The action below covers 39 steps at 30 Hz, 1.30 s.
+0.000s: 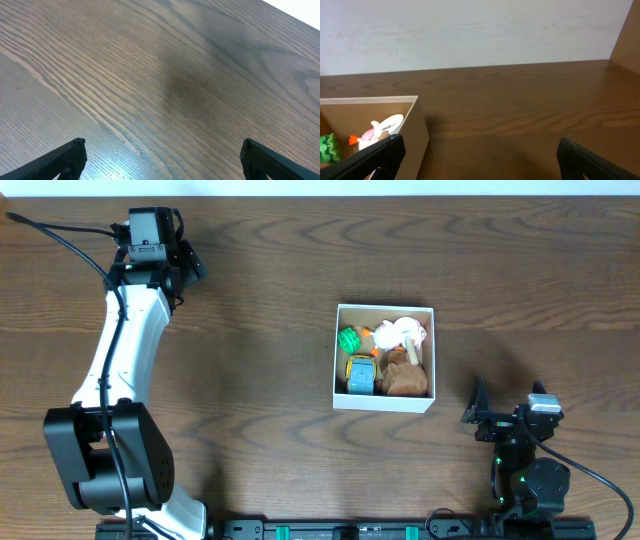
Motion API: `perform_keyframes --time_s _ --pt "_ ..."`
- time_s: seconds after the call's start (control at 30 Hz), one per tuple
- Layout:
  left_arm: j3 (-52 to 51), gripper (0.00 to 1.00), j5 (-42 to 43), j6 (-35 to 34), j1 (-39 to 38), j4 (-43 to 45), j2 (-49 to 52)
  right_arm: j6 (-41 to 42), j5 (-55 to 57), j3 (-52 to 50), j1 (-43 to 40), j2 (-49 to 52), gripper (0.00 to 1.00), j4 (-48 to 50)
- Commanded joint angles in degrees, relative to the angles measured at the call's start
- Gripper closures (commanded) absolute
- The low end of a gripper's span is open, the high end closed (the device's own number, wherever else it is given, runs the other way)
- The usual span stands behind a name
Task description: Pack container
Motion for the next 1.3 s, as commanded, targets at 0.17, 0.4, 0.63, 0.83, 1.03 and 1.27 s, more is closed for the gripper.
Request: perform_keyframes --time_s 0.17,0.4,0.63,0.83,1.03,1.27 --pt "0.76 0.02 -0.7 -0.35 0.07 -0.11 0.76 -1.03 -0.76 -0.17 0.48 -0.55 0.01 -0.17" --pt "0.76 0.02 -0.7 -0.35 0.07 -0.48 0.76 -1.03 -0.76 -0.17 0.48 -0.55 0.01 -0.17" --pt "0.76 0.02 -0.7 -0.35 0.28 2.19 0.35 -1.03 -0.76 -0.17 0.48 -0.55 0.01 -0.17" --pt "0.66 0.02 -0.72 -0.13 0.28 -0.11 -7.19 -1.03 -0.76 -0.17 0.48 -0.55 0.01 -0.17" --pt "0.22 0.02 -0.72 -0.13 0.28 -9.99 -22.53 -1.03 -0.76 -0.17 0.48 -0.55 0.01 -0.17" --pt "0.22 0.02 -0.72 -0.15 0.28 -20.94 -39.52 -1.03 -0.76 -0.17 0.48 -0.55 0.01 -0.17"
